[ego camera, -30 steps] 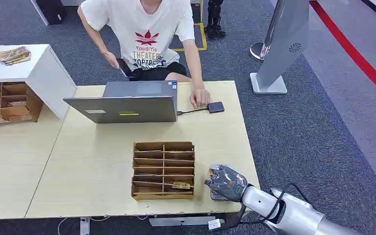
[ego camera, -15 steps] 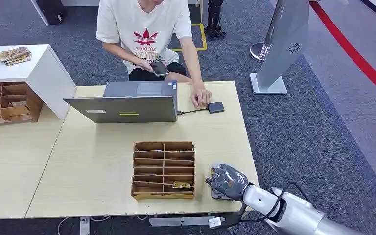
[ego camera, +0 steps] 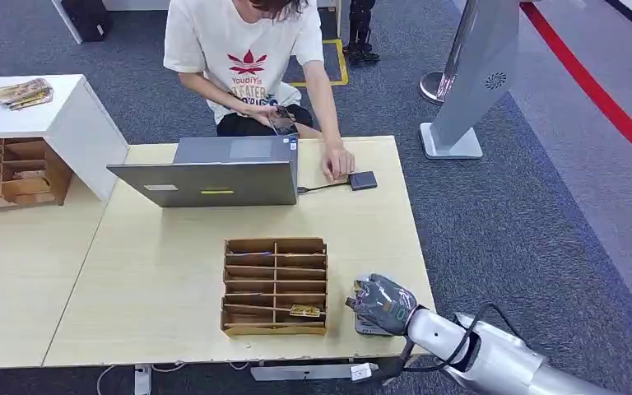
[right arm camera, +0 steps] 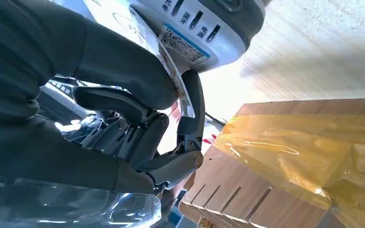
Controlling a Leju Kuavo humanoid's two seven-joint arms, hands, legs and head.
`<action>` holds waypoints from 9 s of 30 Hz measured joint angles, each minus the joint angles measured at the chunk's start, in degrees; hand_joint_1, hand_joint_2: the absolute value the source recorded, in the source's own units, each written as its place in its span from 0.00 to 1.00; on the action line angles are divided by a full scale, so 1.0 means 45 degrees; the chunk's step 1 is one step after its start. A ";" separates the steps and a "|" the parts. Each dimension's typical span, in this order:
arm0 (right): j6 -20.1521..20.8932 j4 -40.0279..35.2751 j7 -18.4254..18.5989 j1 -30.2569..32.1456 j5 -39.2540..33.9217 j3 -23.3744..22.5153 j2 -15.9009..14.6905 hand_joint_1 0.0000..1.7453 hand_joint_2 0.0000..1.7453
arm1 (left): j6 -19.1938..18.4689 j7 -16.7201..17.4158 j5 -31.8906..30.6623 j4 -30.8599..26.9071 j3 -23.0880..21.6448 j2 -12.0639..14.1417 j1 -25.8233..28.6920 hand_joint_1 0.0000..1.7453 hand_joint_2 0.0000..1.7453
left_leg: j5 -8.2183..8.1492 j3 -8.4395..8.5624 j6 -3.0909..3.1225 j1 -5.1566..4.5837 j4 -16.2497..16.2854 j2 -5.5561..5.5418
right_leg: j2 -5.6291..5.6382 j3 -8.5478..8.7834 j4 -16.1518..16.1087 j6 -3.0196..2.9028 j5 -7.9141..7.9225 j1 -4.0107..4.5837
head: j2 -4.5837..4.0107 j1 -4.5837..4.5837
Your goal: Pass the card to the sensor for recognition and then transmit it.
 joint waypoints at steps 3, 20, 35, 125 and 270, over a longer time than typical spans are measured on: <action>0.0000 0.0015 0.0000 -0.0006 0.0000 0.0000 0.0010 1.00 1.00 | 0.0000 0.0000 0.0000 0.0000 0.0000 0.0000 -0.0001 0.00 0.00 | 0.0000 0.0001 0.0000 0.0000 0.0000 0.0000 | 0.0000 0.0001 0.0000 0.0000 0.0000 0.0000 | 0.0000 0.0000; 0.0131 0.0073 -0.0058 -0.0083 0.0000 0.0000 0.0058 1.00 1.00 | 0.0000 0.0000 0.0039 0.0000 -0.0005 0.0000 0.0000 0.00 0.00 | 0.0000 0.0006 0.0000 0.0000 0.0000 0.0001 | 0.0001 0.0006 0.0000 0.0000 0.0000 0.0000 | 0.0000 0.0000; -0.0019 0.0213 0.0053 -0.0054 0.0165 -0.0024 0.0126 1.00 1.00 | -0.1897 -0.0980 0.0490 0.0000 -0.0010 0.0277 0.0055 0.00 0.00 | 0.0000 0.0014 0.0000 0.0003 -0.0001 0.0002 | 0.0002 0.0009 0.0000 -0.0001 0.0000 0.0000 | 0.0000 0.0000; -0.1039 0.0063 0.2278 -0.0615 0.2725 -0.2934 0.0782 1.00 1.00 | 0.0189 0.0228 0.0840 0.0209 -0.0952 0.0053 -0.0015 0.00 0.00 | 0.0001 -0.0052 -0.0003 0.0023 -0.0002 0.0012 | 0.0014 -0.0051 -0.0004 0.0000 0.0017 0.0034 | 0.0000 0.0000; -0.1219 -0.3580 0.0966 0.3621 -0.3594 -0.6329 0.5163 0.78 1.00 | 0.0252 -0.0398 0.1219 0.0209 -0.2875 0.0053 -0.0430 0.00 0.00 | -0.0011 -0.0106 -0.0029 0.0037 -0.0008 0.0016 | 0.0023 -0.0122 0.0009 -0.0040 -0.0017 0.0038 | 0.0000 0.0000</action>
